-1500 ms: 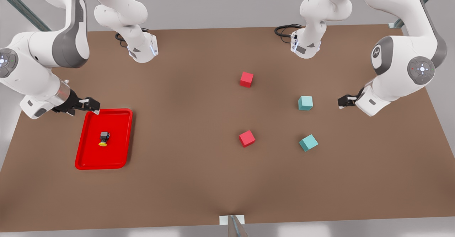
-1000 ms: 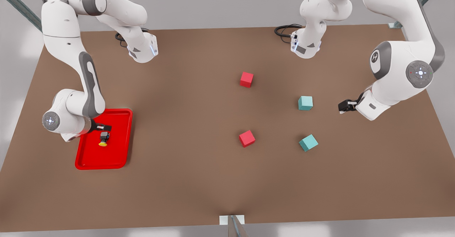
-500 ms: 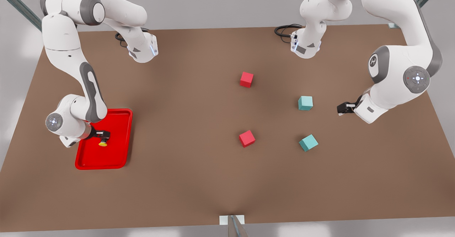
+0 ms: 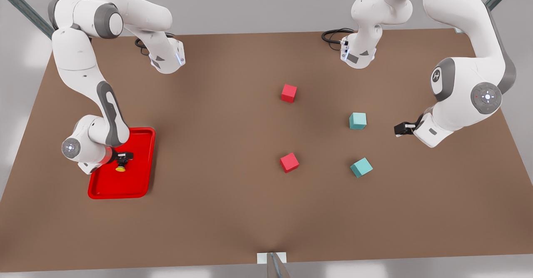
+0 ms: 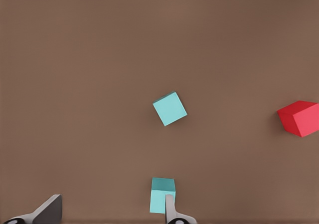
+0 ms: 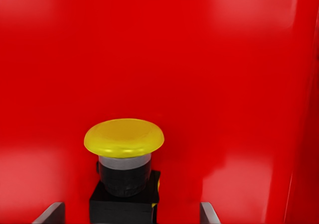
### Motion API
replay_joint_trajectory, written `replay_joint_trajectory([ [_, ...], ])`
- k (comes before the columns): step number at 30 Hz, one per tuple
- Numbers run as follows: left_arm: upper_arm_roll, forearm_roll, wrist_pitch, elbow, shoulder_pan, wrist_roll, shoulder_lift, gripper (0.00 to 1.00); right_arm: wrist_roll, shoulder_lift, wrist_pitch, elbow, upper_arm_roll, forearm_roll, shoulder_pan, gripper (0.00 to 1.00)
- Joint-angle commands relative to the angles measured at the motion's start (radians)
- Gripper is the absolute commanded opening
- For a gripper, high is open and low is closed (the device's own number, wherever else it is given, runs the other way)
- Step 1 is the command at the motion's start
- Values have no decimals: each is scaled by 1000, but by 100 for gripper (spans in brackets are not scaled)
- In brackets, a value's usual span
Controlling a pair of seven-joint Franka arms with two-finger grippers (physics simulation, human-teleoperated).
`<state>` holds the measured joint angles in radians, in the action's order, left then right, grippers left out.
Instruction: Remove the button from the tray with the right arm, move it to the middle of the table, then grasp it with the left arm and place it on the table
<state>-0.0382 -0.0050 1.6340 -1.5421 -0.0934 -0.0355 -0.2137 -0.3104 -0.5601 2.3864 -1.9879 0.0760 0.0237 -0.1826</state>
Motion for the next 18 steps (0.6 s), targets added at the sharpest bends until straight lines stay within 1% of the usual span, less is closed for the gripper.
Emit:
replay_joint_trajectory([
  [1,0,0,0,0,0,0,0,100,-82,0,31,3,1,7,-3,100],
  [7,0,0,0,0,0,0,2,100,-36,-4,53,0,-1,7,3,100],
  [8,0,0,0,0,0,0,2,100,-15,-4,53,0,1,5,5,94],
  [10,-2,0,0,0,0,0,2,100,-10,-4,53,0,1,5,6,74],
  [11,-2,0,1,0,1,0,0,100,-10,-4,51,1,1,5,5,67],
  [12,-2,0,3,0,1,0,-1,100,-10,-4,50,0,1,5,5,63],
  [16,0,-1,4,0,1,0,-4,100,-12,-4,45,1,-1,4,5,59],
  [18,0,0,4,0,1,0,-4,100,-13,0,42,1,1,4,8,58],
])
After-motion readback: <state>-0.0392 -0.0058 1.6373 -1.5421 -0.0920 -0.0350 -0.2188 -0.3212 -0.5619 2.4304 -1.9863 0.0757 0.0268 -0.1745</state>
